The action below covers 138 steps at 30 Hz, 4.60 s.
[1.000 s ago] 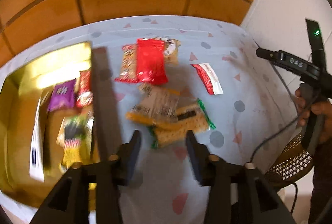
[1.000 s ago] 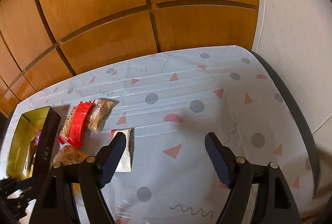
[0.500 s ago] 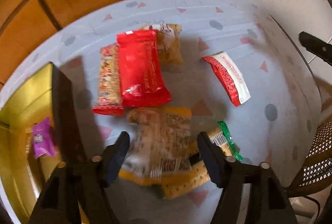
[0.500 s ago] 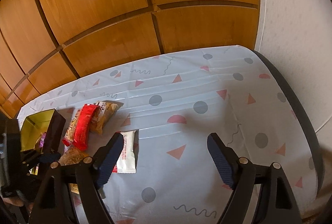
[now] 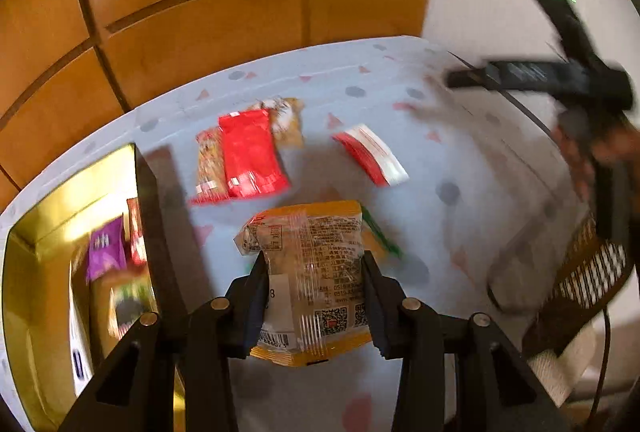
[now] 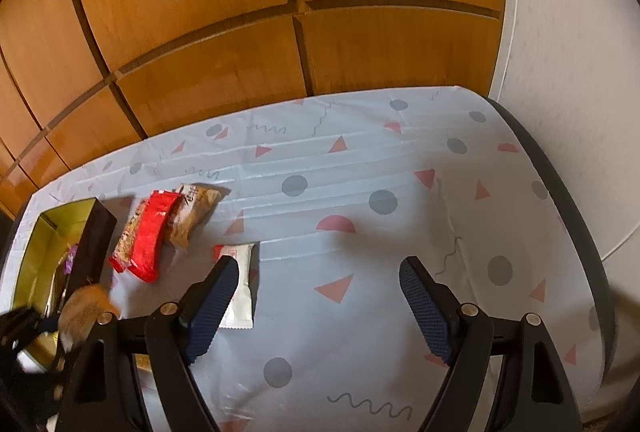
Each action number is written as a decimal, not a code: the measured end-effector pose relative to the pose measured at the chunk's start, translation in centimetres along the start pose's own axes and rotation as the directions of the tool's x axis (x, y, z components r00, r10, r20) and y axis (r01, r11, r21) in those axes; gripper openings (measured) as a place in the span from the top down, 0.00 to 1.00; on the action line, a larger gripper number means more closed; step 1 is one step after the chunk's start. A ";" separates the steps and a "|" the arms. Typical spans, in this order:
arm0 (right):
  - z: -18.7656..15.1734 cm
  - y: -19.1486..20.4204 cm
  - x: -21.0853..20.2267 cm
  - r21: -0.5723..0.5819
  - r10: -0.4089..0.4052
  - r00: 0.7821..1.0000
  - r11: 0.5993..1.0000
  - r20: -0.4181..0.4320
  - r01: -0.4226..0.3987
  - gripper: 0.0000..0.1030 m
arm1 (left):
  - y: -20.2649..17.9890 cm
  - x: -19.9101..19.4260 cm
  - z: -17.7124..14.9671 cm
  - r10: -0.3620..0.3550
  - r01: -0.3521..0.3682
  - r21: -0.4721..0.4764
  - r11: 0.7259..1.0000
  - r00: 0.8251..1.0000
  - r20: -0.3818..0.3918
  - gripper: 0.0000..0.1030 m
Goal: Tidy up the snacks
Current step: 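Lift the clear pack with the left tool while the right tool grasps the white-red pack, then lower the clear pack into the gold tin and open the left tool, then carry the white-red pack into the gold tin and open the right tool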
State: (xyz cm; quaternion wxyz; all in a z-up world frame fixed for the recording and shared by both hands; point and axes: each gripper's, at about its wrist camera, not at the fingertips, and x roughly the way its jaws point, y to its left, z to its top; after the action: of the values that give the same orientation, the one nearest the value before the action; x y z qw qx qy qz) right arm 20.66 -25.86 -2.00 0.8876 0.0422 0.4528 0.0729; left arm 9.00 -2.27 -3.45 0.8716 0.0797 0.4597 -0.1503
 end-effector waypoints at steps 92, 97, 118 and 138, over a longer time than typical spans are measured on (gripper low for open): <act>-9.2 9.0 5.6 -0.201 -0.040 0.994 0.979 -0.098 0.019 0.63 | 18.6 -2.8 -2.0 0.273 -0.223 -0.547 0.807 0.962 0.010 0.56; -9.2 9.2 5.4 -0.203 -0.050 0.995 0.979 -0.091 0.030 0.63 | 15.8 -4.3 -4.0 0.279 -0.232 -0.528 0.817 0.960 0.009 0.56; -9.9 9.3 4.8 -0.219 -0.070 0.997 0.974 -0.023 0.064 0.63 | 10.8 -6.0 -7.0 0.292 -0.256 -0.472 0.844 0.956 0.003 0.56; -8.8 8.6 4.8 -0.079 -0.049 0.990 0.996 -0.132 0.038 0.66 | 11.3 -7.3 -8.7 0.312 -0.266 -0.465 0.844 0.950 0.023 0.56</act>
State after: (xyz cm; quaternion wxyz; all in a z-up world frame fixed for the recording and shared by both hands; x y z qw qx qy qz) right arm 15.46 -16.50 -9.76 0.8576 -0.0067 0.5089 0.0735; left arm 2.14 12.19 -2.38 0.8998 -0.0664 0.4215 0.0915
